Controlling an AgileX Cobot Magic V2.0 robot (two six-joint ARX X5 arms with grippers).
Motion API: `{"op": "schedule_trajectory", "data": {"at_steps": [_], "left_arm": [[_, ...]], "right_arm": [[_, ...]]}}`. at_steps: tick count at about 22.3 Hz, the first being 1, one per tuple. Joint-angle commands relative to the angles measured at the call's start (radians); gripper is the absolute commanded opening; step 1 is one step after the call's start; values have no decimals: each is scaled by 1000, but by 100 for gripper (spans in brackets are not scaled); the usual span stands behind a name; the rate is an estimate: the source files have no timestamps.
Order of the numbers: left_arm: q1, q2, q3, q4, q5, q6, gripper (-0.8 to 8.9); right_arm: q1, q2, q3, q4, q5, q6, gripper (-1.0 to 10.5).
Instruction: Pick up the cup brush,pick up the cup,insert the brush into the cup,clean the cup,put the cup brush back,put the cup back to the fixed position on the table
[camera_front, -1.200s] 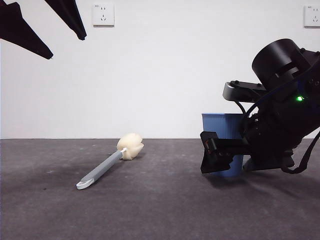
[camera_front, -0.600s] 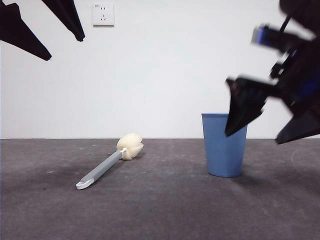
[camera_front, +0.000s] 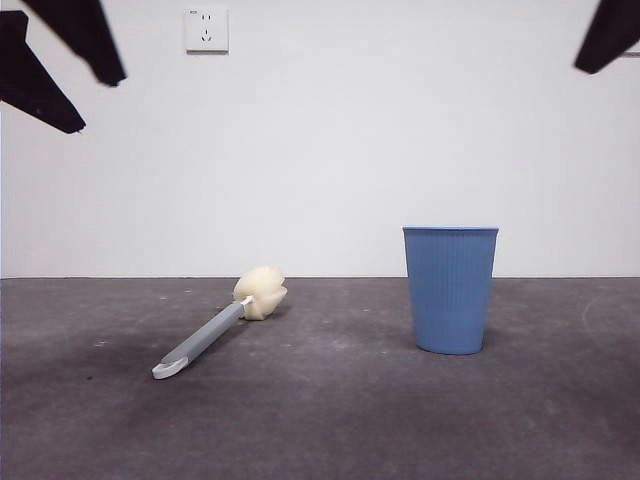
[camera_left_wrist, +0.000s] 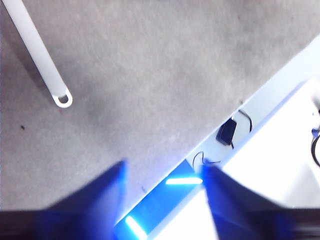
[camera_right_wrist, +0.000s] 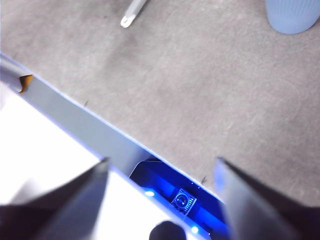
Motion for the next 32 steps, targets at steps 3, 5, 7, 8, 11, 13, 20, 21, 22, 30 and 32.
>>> {"op": "schedule_trajectory", "data": {"at_steps": [3, 5, 7, 8, 11, 13, 20, 21, 22, 30, 32], "left_arm": [[0, -2, -5, -10, -1, 36, -7], [0, -2, -5, -11, -5, 36, -4], [0, -2, -5, -11, -5, 35, -4], [0, -2, -5, -10, -5, 35, -4], [0, -1, -5, -9, -5, 35, -4], [0, -1, -5, -3, -5, 35, -4], [0, -1, -5, 61, -5, 35, -4], [0, -1, -5, 72, -5, 35, -4], [0, -1, -5, 88, -9, 36, -4], [54, -122, -8, 280, -211, 169, -3], [111, -185, -24, 394, -237, 195, -3]], "right_arm": [[3, -10, 4, -6, 3, 27, -4], [3, -10, 4, -6, 3, 53, 1], [3, -10, 4, -6, 5, 53, 1], [3, -10, 4, -6, 5, 50, 1], [2, -10, 4, -6, 6, 50, 1], [2, -10, 4, -6, 6, 50, 1], [2, -10, 4, -6, 6, 50, 1], [2, -10, 4, -6, 6, 50, 1], [2, -10, 4, -6, 6, 50, 1], [2, -10, 4, -6, 6, 50, 1], [2, -10, 4, -6, 6, 50, 1]]}}
